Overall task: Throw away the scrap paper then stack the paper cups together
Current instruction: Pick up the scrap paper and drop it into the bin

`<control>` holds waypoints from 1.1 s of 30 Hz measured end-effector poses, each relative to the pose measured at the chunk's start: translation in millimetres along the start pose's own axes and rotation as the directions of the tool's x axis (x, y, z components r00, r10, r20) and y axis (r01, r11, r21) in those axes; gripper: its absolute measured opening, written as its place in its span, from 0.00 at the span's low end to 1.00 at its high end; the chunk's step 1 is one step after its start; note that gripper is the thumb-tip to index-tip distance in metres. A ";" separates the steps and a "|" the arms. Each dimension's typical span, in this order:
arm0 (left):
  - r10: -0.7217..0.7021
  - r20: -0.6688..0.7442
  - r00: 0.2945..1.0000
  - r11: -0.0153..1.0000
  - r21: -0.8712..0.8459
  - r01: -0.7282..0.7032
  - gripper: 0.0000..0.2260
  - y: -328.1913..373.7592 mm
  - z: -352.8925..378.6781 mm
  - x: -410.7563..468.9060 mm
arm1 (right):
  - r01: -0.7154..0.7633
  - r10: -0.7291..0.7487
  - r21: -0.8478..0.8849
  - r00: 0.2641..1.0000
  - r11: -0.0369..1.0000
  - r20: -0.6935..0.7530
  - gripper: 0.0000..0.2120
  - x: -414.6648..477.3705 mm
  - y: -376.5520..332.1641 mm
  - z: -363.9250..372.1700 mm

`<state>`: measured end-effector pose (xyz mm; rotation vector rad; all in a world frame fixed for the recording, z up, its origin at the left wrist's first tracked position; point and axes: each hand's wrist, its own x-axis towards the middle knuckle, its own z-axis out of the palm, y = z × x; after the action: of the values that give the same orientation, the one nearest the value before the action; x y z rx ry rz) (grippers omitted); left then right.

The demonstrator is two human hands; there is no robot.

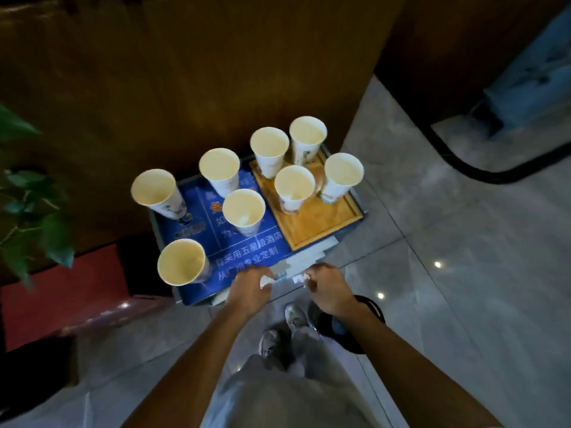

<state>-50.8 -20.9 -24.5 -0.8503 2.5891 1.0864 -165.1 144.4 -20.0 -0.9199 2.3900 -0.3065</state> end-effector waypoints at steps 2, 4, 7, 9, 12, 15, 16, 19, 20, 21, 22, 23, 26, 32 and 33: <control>0.032 0.027 0.999 0.999 0.021 -0.032 0.10 5.9 5.4 -4.1 | -0.058 0.058 0.014 0.998 0.998 -0.021 0.08 -18.3 8.5 2.4; 0.098 0.073 0.993 0.994 0.051 -0.101 0.08 14.2 13.9 -7.4 | -0.106 0.107 0.034 0.994 0.994 -0.025 0.11 -38.7 18.5 3.9; 0.169 0.136 0.976 0.980 0.082 -0.181 0.06 32.9 27.6 -11.1 | -0.192 0.197 0.070 0.979 0.979 -0.059 0.11 -68.0 31.3 6.0; 0.205 0.178 0.963 0.969 0.101 -0.225 0.08 49.8 40.2 -13.0 | -0.291 0.316 0.177 0.940 0.940 -0.133 0.09 -86.6 43.8 9.3; 0.252 0.215 0.943 0.957 0.085 -0.276 0.14 74.6 59.9 -14.7 | -0.382 0.428 0.263 0.892 0.886 -0.146 0.10 -109.5 64.3 15.3; 0.290 0.264 0.920 0.943 0.083 -0.321 0.13 98.7 82.8 -15.9 | -0.450 0.500 0.307 0.860 0.839 -0.106 0.10 -131.4 87.8 22.0; 0.304 0.289 0.908 0.936 0.087 -0.341 0.12 107.2 92.9 -15.9 | -0.468 0.521 0.321 0.848 0.823 -0.101 0.09 -138.3 99.0 26.2; 0.314 0.326 0.892 0.920 0.128 -0.371 0.11 126.1 116.9 -15.9 | -0.496 0.556 0.358 0.827 0.791 -0.084 0.09 -157.2 124.3 35.2; 0.326 0.335 0.884 0.913 0.132 -0.387 0.11 131.4 126.1 -15.5 | -0.506 0.568 0.367 0.819 0.781 -0.080 0.09 -163.0 133.3 38.5; 0.344 0.355 0.870 0.906 0.118 -0.406 0.11 137.7 140.4 -14.7 | -0.515 0.577 0.373 0.813 0.772 -0.072 0.10 -168.8 145.4 42.3; 0.360 0.379 0.853 0.899 0.102 -0.425 0.11 143.4 154.1 -13.0 | -0.521 0.583 0.380 0.810 0.764 -0.061 0.10 -173.1 157.4 46.2; 0.362 0.401 0.842 0.894 0.106 -0.435 0.11 149.0 167.5 -11.1 | -0.527 0.587 0.385 0.808 0.758 -0.048 0.10 -175.6 169.5 50.4; 0.310 0.434 0.846 0.896 0.165 -0.413 0.11 160.7 207.1 -4.0 | -0.534 0.586 0.398 0.810 0.746 -0.011 0.12 -175.6 207.1 64.8; 0.196 0.498 0.845 0.917 0.213 -0.338 0.16 135.7 309.7 28.4 | -0.543 0.557 0.419 0.824 0.728 0.100 0.13 -141.0 286.0 133.2; 0.180 0.502 0.846 0.918 0.223 -0.328 0.16 125.8 329.7 36.6 | -0.547 0.557 0.430 0.822 0.718 0.116 0.13 -130.4 298.7 150.9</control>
<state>-163.8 267.1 -198.3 -0.1339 2.3871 0.7937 -162.4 451.0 -207.0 0.0312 2.3310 -0.5932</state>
